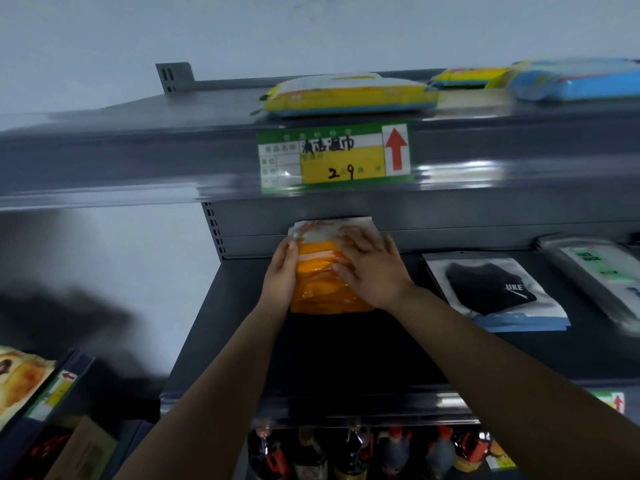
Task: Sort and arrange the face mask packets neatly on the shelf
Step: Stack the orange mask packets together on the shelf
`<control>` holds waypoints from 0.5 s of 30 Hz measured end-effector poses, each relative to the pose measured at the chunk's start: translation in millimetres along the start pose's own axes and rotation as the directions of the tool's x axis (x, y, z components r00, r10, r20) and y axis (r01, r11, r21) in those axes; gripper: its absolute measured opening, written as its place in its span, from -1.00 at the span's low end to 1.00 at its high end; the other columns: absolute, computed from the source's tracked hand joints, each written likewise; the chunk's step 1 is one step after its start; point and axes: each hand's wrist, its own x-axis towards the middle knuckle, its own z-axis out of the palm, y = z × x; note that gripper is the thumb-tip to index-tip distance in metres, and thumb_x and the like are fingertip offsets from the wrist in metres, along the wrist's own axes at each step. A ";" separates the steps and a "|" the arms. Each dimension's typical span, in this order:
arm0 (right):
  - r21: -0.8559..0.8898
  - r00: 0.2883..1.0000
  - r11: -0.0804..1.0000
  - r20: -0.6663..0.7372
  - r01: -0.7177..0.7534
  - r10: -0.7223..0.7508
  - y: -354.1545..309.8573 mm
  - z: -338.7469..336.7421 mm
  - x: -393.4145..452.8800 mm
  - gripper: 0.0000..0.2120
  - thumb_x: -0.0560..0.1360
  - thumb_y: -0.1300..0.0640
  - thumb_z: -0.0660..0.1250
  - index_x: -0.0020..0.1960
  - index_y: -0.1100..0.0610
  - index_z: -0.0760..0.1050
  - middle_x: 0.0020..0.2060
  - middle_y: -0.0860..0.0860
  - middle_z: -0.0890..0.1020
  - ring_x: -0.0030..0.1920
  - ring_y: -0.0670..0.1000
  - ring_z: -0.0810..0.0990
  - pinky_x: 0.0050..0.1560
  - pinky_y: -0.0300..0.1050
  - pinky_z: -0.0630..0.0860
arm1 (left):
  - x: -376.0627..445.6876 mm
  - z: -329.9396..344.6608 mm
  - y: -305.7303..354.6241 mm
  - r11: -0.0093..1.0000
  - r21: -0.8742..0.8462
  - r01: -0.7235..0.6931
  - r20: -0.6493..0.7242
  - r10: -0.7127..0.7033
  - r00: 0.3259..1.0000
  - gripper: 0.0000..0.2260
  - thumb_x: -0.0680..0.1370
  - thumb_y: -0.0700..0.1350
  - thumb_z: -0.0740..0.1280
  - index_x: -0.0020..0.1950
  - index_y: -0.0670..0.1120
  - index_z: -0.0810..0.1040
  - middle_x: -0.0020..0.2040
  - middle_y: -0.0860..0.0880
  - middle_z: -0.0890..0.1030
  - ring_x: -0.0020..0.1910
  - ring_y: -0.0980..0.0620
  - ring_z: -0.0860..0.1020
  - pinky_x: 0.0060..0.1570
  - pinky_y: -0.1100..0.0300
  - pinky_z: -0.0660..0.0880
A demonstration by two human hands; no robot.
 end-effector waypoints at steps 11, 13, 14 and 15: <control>-0.019 0.996 0.996 -0.019 0.084 -0.085 2.3 1.1 -3.9 -0.46 0.60 -0.16 -0.02 0.53 -0.08 -0.04 0.54 -0.10 0.00 0.54 -0.02 -0.06 0.47 0.08 0.01 | 3.2 -4.8 -3.7 0.997 -0.069 0.036 0.003 -0.035 0.999 -0.71 0.59 0.10 0.19 0.31 0.17 0.37 0.24 0.00 0.48 0.16 -0.02 0.52 0.15 -0.01 0.50; 0.082 0.991 0.994 -0.114 0.079 -0.069 1.5 1.0 -2.1 -0.44 0.57 -0.19 0.00 0.52 -0.04 0.05 0.53 -0.06 0.11 0.53 0.01 0.04 0.46 0.04 0.07 | 4.4 -8.5 -5.5 0.996 -0.086 0.040 0.003 -0.040 0.999 -0.60 0.58 0.06 0.22 0.42 0.11 0.32 0.30 -0.03 0.45 0.21 -0.05 0.50 0.17 0.01 0.49; 0.194 0.983 0.979 -0.182 0.065 -0.029 1.7 0.8 -1.3 -0.42 0.55 -0.20 0.01 0.51 -0.02 0.11 0.51 -0.02 0.18 0.51 0.03 0.10 0.46 0.03 0.12 | 4.9 -9.8 -5.8 0.996 -0.086 0.036 0.010 -0.036 0.999 -0.58 0.58 0.05 0.23 0.44 0.09 0.29 0.31 -0.04 0.44 0.21 -0.05 0.49 0.16 0.02 0.48; 0.362 0.970 0.932 -0.238 0.040 0.051 2.5 0.9 -0.3 -0.43 0.54 -0.18 0.05 0.49 0.01 0.18 0.48 0.02 0.25 0.49 0.05 0.18 0.46 0.02 0.18 | 5.5 -11.1 -5.9 0.995 -0.092 0.033 0.017 -0.032 0.999 -0.57 0.58 0.04 0.23 0.45 0.08 0.28 0.31 -0.03 0.43 0.20 -0.04 0.49 0.14 0.04 0.48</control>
